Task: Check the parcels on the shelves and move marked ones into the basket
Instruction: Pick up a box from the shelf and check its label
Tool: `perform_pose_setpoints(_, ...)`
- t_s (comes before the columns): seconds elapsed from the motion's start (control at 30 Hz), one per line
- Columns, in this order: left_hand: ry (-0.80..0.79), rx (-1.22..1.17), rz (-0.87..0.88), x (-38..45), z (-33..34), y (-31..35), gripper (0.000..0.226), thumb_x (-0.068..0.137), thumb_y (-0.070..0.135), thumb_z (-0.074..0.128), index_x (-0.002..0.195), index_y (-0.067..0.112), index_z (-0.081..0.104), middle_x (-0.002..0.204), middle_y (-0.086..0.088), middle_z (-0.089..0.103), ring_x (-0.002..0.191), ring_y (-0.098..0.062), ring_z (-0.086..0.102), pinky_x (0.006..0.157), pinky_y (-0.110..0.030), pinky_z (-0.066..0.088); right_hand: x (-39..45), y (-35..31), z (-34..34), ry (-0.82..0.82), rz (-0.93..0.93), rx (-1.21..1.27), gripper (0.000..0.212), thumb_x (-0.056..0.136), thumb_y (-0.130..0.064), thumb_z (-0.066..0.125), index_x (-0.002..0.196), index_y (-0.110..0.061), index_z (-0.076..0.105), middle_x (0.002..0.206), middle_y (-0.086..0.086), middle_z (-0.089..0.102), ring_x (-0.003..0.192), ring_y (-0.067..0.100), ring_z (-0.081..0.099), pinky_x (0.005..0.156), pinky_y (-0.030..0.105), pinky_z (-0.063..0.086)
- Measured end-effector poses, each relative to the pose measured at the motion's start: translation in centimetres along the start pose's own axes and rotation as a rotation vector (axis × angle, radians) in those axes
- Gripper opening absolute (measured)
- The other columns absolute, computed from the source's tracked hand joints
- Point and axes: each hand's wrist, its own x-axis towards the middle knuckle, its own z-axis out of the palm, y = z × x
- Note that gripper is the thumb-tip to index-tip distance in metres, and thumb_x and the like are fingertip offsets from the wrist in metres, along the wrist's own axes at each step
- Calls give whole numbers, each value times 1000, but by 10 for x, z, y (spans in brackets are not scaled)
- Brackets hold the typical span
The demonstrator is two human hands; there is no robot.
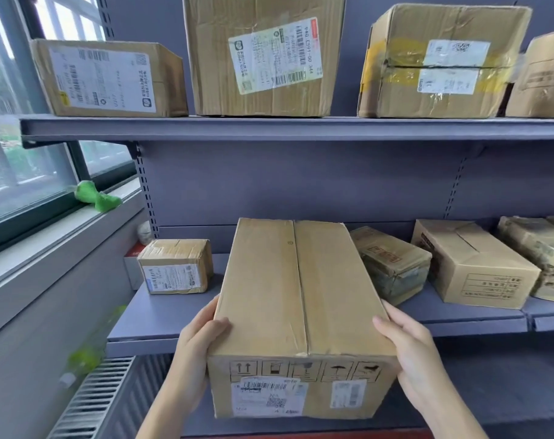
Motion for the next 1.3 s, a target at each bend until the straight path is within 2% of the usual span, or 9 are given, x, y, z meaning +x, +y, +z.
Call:
perform_pose_setpoints(0.1, -78, -16, 12, 0, 6, 6, 78, 53, 54, 74, 125, 31, 53, 117, 0, 67, 103, -20, 66, 75, -30, 54, 0, -7, 1, -62, -41, 15, 36, 79, -14, 64, 114, -19, 62, 101, -3, 73, 102, 17, 64, 94, 34, 46)
perform_pose_setpoints(0.2, -89, 14, 52, 1, 7, 11, 92, 43, 71, 73, 124, 34, 51, 121, 4, 65, 108, -16, 63, 77, -28, 53, 4, -15, -3, -177, -74, -13, 97, 38, -49, 86, 126, -23, 53, 112, -5, 69, 104, 13, 65, 83, 28, 50)
perform_pose_setpoints(0.33, -80, -28, 106, 5, 3, 11, 94, 48, 62, 78, 128, 22, 49, 116, -6, 67, 100, -20, 66, 73, -27, 56, 7, -22, -3, -240, -125, 10, 114, 28, -45, 91, 131, -25, 47, 116, 1, 68, 107, 15, 64, 83, 27, 56)
perform_pose_setpoints(0.43, -87, -28, 152, 8, 5, 17, 68, 58, 41, 70, 121, 23, 52, 102, -2, 72, 89, -17, 69, 69, -25, 56, 11, -28, -2, -210, -198, 29, 103, 29, -49, 90, 123, -26, 54, 109, 3, 70, 102, 16, 66, 80, 26, 56)
perform_pose_setpoints(0.53, -67, -17, 175, 13, 8, 21, 68, 55, 46, 76, 115, 23, 55, 96, -1, 73, 84, -15, 70, 65, -24, 55, 15, -31, 3, -168, -250, 29, 95, 30, -56, 87, 116, -31, 55, 111, 0, 70, 105, 14, 64, 88, 28, 54)
perform_pose_setpoints(0.7, 50, -26, 211, 22, 2, 21, 22, 77, 21, 60, 99, 24, 65, 89, -3, 74, 76, -16, 70, 62, -26, 57, 18, -31, 17, -145, -341, -55, 78, 37, -67, 79, 105, -32, 63, 100, -7, 73, 95, 7, 68, 73, 16, 54)
perform_pose_setpoints(0.83, 82, 58, 252, 24, 5, 26, 71, 64, 48, 76, 125, 18, 55, 109, 3, 70, 97, -14, 66, 77, -26, 56, 27, -31, 23, -25, -367, -165, 35, 66, -55, 66, 90, -30, 66, 88, -11, 74, 85, 8, 69, 70, 23, 53)
perform_pose_setpoints(0.97, 96, 97, 258, 32, 10, 17, 55, 83, 7, 54, 137, 12, 41, 101, 22, 70, 93, 6, 63, 69, -9, 49, 43, -23, 20, 86, -364, -257, 8, 82, -33, 58, 87, -30, 64, 84, -7, 73, 86, 10, 67, 74, 27, 50)
perform_pose_setpoints(1.3, 264, 313, 162, 71, -16, -4, 53, 86, -6, 54, 136, 8, 41, 119, -5, 61, 97, -6, 59, 77, -8, 50, 79, 9, 37, 75, -267, -335, 18, 87, -9, 59, 88, -27, 62, 89, -8, 69, 88, 9, 64, 76, 28, 50)
